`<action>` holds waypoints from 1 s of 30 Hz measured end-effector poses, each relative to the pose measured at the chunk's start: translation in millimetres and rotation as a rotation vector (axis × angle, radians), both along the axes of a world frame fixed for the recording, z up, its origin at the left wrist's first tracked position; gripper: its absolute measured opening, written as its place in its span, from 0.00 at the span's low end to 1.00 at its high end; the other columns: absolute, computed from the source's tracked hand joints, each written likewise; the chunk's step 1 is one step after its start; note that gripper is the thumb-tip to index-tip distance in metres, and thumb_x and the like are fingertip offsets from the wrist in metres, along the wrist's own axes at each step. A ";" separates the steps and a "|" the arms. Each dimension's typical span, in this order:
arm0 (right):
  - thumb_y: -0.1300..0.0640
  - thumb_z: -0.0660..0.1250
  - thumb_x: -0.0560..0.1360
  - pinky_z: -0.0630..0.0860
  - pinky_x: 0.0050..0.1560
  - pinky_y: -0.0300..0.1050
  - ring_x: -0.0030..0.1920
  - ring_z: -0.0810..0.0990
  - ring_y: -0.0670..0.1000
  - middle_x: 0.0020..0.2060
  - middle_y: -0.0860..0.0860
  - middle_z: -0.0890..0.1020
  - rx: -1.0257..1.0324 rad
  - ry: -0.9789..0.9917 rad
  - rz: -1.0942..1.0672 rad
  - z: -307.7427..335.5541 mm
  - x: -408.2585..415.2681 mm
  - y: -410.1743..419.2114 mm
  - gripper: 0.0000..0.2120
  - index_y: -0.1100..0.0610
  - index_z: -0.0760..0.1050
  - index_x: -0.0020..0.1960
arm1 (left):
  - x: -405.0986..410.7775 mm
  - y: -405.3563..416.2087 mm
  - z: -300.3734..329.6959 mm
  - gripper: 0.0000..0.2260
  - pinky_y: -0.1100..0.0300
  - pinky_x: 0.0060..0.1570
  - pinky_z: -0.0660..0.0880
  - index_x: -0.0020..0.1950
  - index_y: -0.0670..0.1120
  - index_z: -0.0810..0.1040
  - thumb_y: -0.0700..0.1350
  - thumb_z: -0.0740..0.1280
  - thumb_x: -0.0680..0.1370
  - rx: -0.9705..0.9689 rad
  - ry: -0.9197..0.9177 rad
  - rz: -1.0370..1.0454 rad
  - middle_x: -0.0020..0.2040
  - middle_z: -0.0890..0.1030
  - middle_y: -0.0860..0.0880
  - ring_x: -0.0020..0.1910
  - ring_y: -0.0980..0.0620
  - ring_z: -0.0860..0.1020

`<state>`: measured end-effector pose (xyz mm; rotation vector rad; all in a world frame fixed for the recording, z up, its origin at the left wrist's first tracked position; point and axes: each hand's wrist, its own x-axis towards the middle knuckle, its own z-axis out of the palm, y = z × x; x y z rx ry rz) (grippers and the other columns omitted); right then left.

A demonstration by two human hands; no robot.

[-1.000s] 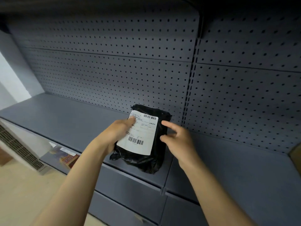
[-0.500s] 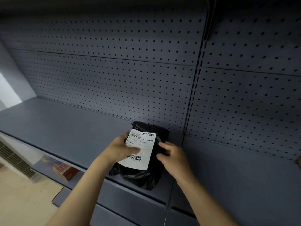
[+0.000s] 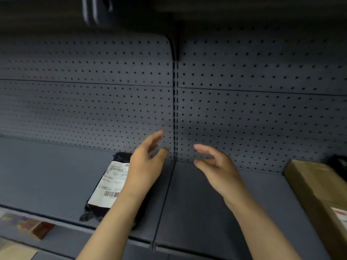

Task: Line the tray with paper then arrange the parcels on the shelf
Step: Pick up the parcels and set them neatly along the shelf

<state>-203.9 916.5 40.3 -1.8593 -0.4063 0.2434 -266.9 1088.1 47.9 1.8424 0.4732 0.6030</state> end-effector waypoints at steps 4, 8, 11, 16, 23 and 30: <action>0.56 0.69 0.78 0.77 0.58 0.42 0.56 0.80 0.40 0.58 0.33 0.77 0.054 -0.009 -0.085 15.7 10.3 -58.9 0.17 0.36 0.76 0.61 | 24.2 -60.5 7.7 0.20 0.57 0.68 0.72 0.74 0.54 0.74 0.44 0.68 0.81 -0.101 -0.051 -0.098 0.68 0.79 0.55 0.67 0.56 0.76; 0.59 0.68 0.78 0.77 0.64 0.51 0.56 0.80 0.40 0.58 0.36 0.80 0.083 -0.031 -0.205 21.3 23.5 -116.3 0.17 0.37 0.78 0.58 | 47.4 -122.7 8.6 0.20 0.52 0.70 0.72 0.74 0.57 0.71 0.43 0.64 0.83 -0.191 -0.091 -0.177 0.67 0.77 0.57 0.67 0.58 0.76; 0.61 0.68 0.78 0.77 0.65 0.53 0.56 0.81 0.41 0.56 0.37 0.82 0.122 -0.054 -0.308 22.6 33.5 -158.8 0.18 0.36 0.80 0.55 | 63.4 -167.6 10.3 0.21 0.57 0.66 0.72 0.76 0.57 0.68 0.43 0.63 0.84 -0.235 -0.075 -0.240 0.69 0.75 0.56 0.69 0.57 0.73; 0.62 0.68 0.78 0.75 0.67 0.53 0.60 0.79 0.42 0.57 0.39 0.82 0.110 -0.062 -0.394 24.1 42.2 -224.1 0.18 0.38 0.80 0.56 | 80.2 -225.6 9.7 0.22 0.54 0.70 0.71 0.77 0.55 0.68 0.43 0.63 0.84 -0.278 -0.015 -0.307 0.73 0.73 0.54 0.72 0.55 0.72; 0.63 0.67 0.78 0.73 0.69 0.51 0.60 0.79 0.43 0.58 0.42 0.83 0.072 -0.017 -0.500 8.1 51.2 -292.3 0.18 0.45 0.79 0.63 | 96.0 -295.2 -2.5 0.23 0.60 0.68 0.66 0.78 0.54 0.67 0.44 0.65 0.83 -0.297 0.095 -0.408 0.76 0.71 0.55 0.75 0.55 0.69; 0.59 0.67 0.78 0.69 0.59 0.39 0.60 0.77 0.46 0.61 0.43 0.79 -0.196 0.066 -0.492 -22.9 54.8 -320.3 0.22 0.48 0.74 0.70 | 110.7 -334.3 -46.6 0.12 0.76 0.39 0.74 0.53 0.57 0.78 0.39 0.65 0.81 -0.215 0.265 -0.522 0.46 0.86 0.60 0.44 0.71 0.82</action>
